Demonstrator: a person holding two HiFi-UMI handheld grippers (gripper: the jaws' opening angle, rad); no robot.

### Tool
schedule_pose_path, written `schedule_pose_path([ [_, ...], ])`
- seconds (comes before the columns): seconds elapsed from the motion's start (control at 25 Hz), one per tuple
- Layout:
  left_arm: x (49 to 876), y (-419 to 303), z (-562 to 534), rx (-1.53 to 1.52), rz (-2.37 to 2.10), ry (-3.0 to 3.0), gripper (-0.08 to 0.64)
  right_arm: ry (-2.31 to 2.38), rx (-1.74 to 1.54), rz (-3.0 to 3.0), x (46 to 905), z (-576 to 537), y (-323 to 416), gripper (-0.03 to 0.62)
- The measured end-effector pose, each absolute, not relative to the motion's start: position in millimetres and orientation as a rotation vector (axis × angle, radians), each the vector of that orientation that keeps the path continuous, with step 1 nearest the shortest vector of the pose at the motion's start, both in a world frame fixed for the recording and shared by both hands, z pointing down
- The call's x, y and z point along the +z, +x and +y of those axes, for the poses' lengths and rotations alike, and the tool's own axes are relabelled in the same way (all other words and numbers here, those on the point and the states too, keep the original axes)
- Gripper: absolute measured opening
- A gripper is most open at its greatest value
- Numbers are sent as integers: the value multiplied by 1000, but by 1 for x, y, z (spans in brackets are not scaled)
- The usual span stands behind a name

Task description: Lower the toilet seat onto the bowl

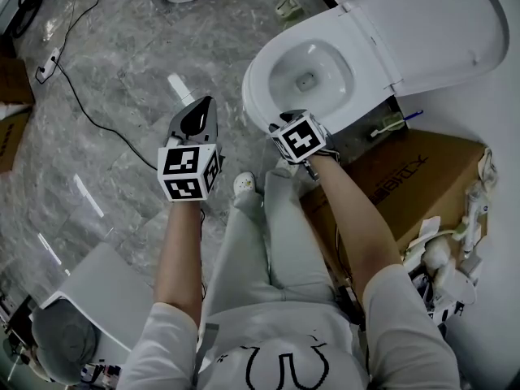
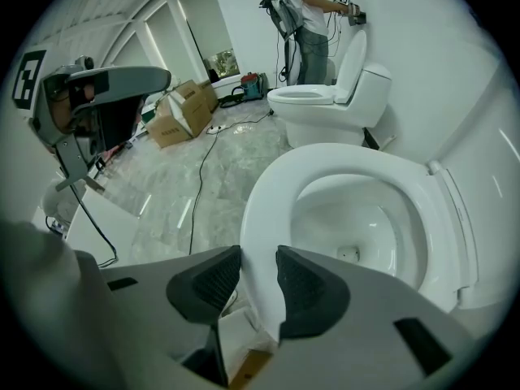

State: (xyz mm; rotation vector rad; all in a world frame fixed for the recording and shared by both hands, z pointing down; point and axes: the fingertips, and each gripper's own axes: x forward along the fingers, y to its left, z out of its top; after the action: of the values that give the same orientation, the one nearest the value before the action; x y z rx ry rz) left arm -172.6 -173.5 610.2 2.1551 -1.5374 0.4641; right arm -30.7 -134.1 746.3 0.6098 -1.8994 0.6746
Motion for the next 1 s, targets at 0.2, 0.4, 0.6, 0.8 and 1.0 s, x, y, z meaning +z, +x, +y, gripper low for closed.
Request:
schedule_pose_path([
  [0.2, 628, -176, -174, 478, -1531, 2145, 9, 625, 676, -1893, 766, -132, -35, 163],
  [0.4, 639, -179, -174, 488, -1533, 2126, 9, 632, 681, -1874, 781, -132, -35, 161],
  [0.6, 644, -183, -177, 490, -1539, 2124, 9, 642, 685, -1869, 797, -132, -40, 158],
  [0.8, 652, -183, -179, 502, -1532, 2117, 9, 646, 704, -1852, 814, -132, -39, 156],
  [1.0, 661, -183, -176, 526, -1517, 2114, 9, 668, 721, -1836, 828, -133, -39, 156],
])
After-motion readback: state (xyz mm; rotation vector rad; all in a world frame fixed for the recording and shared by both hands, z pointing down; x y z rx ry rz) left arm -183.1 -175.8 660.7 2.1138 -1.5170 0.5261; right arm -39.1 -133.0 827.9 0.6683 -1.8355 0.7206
